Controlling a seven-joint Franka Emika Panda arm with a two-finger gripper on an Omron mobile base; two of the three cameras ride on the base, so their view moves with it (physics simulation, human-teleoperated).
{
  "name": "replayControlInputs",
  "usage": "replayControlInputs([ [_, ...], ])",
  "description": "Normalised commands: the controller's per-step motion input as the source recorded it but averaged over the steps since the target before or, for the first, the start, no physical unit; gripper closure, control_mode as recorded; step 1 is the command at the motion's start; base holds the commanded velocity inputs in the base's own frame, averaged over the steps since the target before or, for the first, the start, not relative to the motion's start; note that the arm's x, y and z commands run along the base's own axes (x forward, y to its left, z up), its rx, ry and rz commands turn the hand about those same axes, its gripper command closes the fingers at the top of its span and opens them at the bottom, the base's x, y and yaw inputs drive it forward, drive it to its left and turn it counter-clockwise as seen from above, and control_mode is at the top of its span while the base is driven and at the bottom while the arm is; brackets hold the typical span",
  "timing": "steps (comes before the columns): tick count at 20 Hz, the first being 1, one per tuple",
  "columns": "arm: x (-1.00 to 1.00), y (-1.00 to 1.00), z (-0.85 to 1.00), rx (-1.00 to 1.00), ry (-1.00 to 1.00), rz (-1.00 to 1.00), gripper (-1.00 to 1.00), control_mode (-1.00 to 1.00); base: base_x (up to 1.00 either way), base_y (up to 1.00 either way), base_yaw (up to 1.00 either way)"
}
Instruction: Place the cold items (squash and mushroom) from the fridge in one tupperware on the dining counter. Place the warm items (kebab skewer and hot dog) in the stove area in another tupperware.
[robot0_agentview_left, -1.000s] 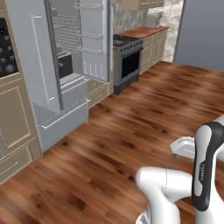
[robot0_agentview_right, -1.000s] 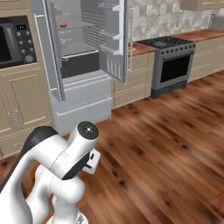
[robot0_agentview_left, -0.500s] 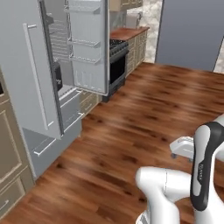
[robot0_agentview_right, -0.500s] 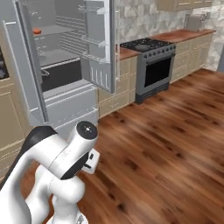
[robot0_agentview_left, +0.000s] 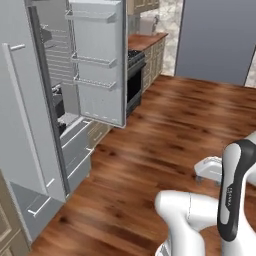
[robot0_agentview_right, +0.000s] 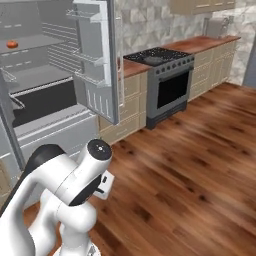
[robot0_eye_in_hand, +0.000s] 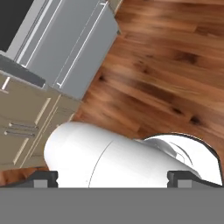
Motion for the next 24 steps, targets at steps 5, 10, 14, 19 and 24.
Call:
replayControlInputs([
  [5,0.00,0.00,0.00,0.00,0.00,0.00,-1.00,1.00,1.00,0.09,0.12],
  [10,0.00,0.00,0.00,0.00,0.00,0.00,-1.00,1.00,1.00,0.28,0.21],
  [14,0.00,0.00,0.00,0.00,0.00,0.00,-1.00,1.00,0.98,0.43,0.27],
  [19,0.00,0.00,0.00,0.00,0.00,0.00,-1.00,1.00,0.74,0.25,0.31],
  [24,0.00,0.00,0.00,0.00,0.00,0.00,-1.00,1.00,0.57,-0.07,0.33],
])
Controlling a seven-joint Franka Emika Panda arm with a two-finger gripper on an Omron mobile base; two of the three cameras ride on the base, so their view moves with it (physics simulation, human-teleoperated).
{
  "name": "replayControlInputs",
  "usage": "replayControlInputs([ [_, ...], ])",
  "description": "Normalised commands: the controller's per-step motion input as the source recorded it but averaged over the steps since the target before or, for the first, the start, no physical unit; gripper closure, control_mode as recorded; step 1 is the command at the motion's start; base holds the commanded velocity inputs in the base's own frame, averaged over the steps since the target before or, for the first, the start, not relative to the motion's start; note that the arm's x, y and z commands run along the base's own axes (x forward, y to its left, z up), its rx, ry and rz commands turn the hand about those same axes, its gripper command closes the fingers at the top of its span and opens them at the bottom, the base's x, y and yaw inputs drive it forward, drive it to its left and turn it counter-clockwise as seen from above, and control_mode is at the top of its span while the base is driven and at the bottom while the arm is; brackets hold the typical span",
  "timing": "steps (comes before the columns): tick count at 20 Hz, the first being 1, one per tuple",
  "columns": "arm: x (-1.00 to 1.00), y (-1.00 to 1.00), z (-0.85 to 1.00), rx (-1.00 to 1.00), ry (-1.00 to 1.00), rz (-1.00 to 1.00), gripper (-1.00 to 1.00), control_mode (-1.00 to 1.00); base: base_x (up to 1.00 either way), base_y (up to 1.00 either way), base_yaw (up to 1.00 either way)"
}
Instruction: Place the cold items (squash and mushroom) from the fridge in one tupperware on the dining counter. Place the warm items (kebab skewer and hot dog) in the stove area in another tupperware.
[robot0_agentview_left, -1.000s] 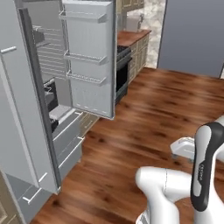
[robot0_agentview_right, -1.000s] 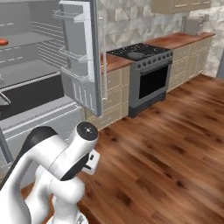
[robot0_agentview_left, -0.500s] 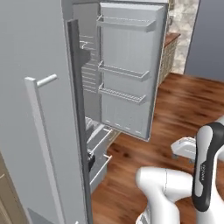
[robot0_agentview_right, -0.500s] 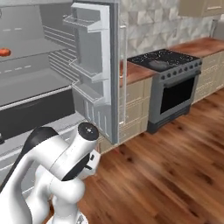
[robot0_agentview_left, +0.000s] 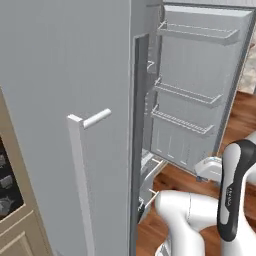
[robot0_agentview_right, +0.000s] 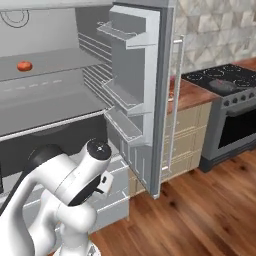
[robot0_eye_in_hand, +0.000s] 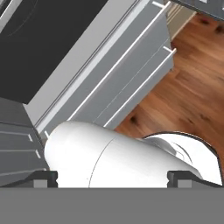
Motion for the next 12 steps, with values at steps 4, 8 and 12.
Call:
replayControlInputs([
  [4,0.00,0.00,0.00,0.00,0.00,0.00,-1.00,1.00,0.46,-0.44,0.38],
  [8,0.00,0.00,0.00,0.00,0.00,0.00,-1.00,1.00,0.32,-0.37,0.48],
  [12,0.00,0.00,0.00,0.00,0.00,0.00,-1.00,1.00,0.06,-0.14,0.50],
])
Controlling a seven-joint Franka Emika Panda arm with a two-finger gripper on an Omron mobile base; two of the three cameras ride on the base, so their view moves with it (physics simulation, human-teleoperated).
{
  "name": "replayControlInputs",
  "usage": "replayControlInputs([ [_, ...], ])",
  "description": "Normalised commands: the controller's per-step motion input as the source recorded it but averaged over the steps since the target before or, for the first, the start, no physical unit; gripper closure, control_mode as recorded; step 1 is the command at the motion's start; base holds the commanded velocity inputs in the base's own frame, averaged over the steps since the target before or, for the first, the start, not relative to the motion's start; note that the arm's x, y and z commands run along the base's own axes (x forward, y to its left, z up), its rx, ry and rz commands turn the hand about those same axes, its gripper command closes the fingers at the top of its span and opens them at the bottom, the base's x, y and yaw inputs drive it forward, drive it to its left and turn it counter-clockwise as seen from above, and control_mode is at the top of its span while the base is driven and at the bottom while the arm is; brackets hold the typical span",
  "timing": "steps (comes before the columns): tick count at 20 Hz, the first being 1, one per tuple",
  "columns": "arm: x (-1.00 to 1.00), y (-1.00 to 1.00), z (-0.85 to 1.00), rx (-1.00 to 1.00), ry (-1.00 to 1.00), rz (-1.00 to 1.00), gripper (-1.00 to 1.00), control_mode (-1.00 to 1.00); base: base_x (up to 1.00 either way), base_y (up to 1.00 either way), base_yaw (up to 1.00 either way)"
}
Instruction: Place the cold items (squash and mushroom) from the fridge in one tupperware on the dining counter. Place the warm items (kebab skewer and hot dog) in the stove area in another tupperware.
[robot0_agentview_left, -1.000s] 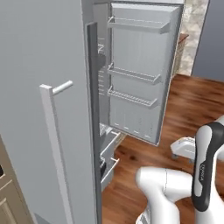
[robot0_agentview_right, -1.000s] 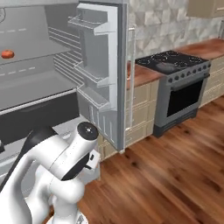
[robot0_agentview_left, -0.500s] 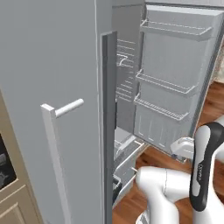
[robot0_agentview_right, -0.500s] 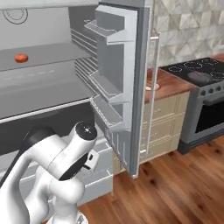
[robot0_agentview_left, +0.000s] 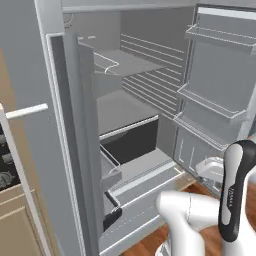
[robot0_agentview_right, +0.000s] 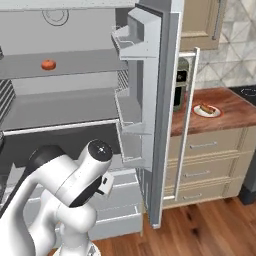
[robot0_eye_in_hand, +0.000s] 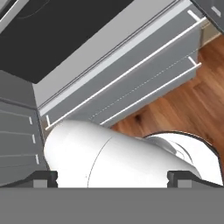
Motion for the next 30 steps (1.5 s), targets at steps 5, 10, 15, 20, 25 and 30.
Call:
replayControlInputs([
  [5,0.00,0.00,0.00,0.00,0.00,0.00,-1.00,1.00,-0.01,-0.03,0.44],
  [10,0.00,0.00,0.00,0.00,0.00,0.00,-1.00,1.00,0.00,0.00,0.41],
  [15,0.00,0.00,0.00,0.00,0.00,0.00,-1.00,1.00,0.00,0.03,0.30],
  [20,0.00,0.00,0.00,0.00,0.00,0.00,-1.00,1.00,0.15,0.04,0.26],
  [25,0.00,0.00,0.00,0.00,0.00,0.00,-1.00,1.00,0.40,0.16,0.27],
  [30,0.00,0.00,0.00,0.00,0.00,0.00,-1.00,1.00,0.36,0.03,0.24],
])
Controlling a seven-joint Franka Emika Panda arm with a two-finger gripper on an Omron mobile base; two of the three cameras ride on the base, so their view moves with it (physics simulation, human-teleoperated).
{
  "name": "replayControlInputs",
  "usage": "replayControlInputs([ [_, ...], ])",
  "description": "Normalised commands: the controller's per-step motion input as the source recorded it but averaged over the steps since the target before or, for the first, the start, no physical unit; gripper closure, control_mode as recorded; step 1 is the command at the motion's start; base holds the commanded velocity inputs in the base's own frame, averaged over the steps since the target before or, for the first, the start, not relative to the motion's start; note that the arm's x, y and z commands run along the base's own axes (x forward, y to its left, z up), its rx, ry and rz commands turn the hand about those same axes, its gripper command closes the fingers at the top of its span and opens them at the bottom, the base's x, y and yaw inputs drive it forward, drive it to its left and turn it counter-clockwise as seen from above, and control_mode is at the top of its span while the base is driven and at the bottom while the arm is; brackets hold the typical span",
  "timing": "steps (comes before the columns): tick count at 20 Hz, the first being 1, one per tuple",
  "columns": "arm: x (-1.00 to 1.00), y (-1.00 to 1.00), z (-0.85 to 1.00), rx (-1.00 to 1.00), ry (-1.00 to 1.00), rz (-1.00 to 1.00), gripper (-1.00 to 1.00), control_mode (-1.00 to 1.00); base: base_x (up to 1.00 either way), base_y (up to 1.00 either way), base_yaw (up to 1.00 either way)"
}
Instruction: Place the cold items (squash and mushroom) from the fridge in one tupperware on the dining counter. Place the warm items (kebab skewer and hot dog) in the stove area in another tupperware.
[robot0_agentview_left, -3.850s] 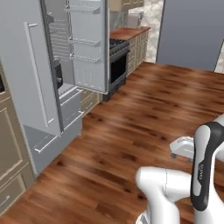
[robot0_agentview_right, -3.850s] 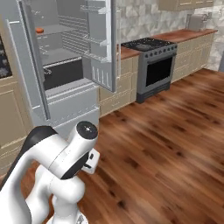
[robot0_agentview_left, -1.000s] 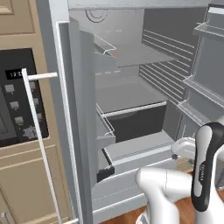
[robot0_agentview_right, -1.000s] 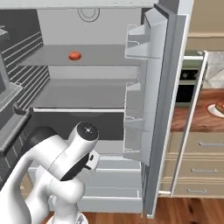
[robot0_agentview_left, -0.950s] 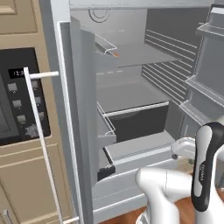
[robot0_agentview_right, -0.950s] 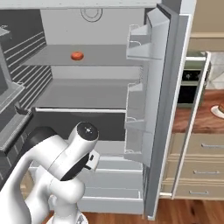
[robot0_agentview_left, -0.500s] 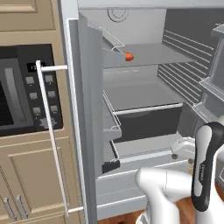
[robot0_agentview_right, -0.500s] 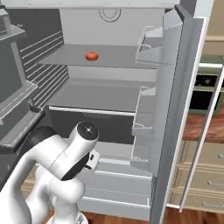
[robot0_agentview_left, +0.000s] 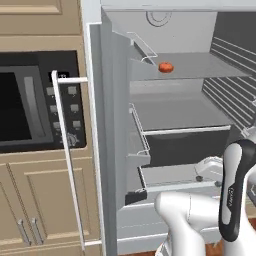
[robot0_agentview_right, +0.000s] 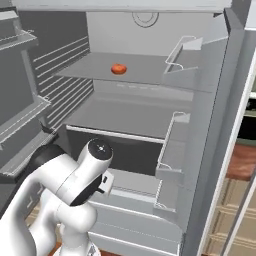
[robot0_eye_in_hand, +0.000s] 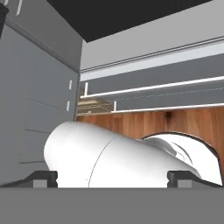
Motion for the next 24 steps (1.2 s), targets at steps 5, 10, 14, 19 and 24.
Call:
replayControlInputs([
  [5,0.00,0.00,0.00,0.00,0.00,0.00,-1.00,1.00,0.24,0.00,0.20],
  [10,0.00,0.00,0.00,0.00,0.00,0.00,-1.00,1.00,0.35,0.00,0.25],
  [14,0.00,0.00,0.00,0.00,0.00,0.00,-1.00,1.00,0.46,0.00,0.30],
  [19,0.00,0.00,0.00,0.00,0.00,0.00,-1.00,1.00,0.24,0.00,0.35],
  [24,0.00,0.00,0.00,0.00,0.00,0.00,-1.00,1.00,0.01,-0.09,0.44],
])
